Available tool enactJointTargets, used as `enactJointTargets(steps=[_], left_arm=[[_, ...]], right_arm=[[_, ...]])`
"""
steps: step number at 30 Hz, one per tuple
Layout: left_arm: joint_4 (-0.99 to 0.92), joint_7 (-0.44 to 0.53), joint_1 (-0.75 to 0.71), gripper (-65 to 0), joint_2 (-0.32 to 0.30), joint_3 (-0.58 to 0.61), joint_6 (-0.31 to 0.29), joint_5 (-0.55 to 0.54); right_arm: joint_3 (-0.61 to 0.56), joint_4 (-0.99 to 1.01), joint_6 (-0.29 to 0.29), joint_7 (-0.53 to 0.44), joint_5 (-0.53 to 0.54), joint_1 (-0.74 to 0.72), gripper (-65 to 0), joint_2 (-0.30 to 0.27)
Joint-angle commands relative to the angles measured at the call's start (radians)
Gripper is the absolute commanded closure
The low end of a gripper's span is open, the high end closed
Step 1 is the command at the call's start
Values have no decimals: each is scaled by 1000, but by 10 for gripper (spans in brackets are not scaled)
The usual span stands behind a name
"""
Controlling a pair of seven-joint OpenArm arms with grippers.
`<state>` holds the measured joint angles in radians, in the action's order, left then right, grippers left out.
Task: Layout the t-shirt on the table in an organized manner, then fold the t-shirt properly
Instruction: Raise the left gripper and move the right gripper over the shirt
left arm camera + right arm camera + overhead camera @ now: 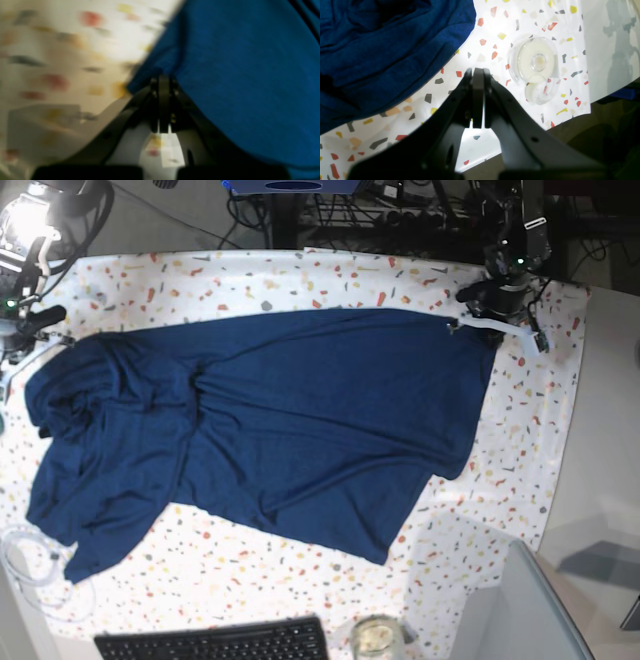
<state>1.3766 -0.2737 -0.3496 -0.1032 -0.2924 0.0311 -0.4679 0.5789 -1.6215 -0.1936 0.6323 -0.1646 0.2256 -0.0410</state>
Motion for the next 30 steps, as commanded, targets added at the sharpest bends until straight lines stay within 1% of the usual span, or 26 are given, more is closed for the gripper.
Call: enactJointTargets(steps=[1,8,11,13,16,19,22,24,25,26,28,29,30], left_arm=[[14,21,2,0,-3,-9,0,1],[20,20,1,0,-5,-20,0,2],[56,21,-30,0,-3,-21,0,-5],[111,21,-58,0,7,-23,0,-7],[194,21,-108,0,40,-69,0,-7],[214,20,-125,0,63,-118,-1,-7],[172,18,-119,0,64,-150,-4,-9],[142,18,-116,0,64,-166,-6,-9],[136,18,-116,0,63,-172,-6,-9],[131,18,-116,0,63,-179,-6,-9],[128,18,-118,0,61,-199,-6,-9],[128,18,-118,0,61,-207,-6,-9],[128,18,-116,0,61,-218,-6,-9]], right_arm=[[5,-16,7,-18,-3,-7,0,-12],[5,-16,7,-18,-3,-7,0,-12],[5,-16,7,-18,-3,-5,0,-12],[5,-16,7,-18,-3,-5,0,-12],[5,-23,7,-18,3,2,0,-9],[5,-27,7,-18,92,16,0,0],[0,-27,7,-16,207,36,0,-3],[-6,-27,7,-15,234,42,0,-4],[-21,-27,1,-13,234,41,-2,-3],[-50,-27,-22,-13,234,41,-2,-6],[-116,-30,-91,-10,233,44,-9,-23],[-145,-32,-123,-2,233,44,-36,-27],[-165,-33,-149,22,233,37,-80,-26]])
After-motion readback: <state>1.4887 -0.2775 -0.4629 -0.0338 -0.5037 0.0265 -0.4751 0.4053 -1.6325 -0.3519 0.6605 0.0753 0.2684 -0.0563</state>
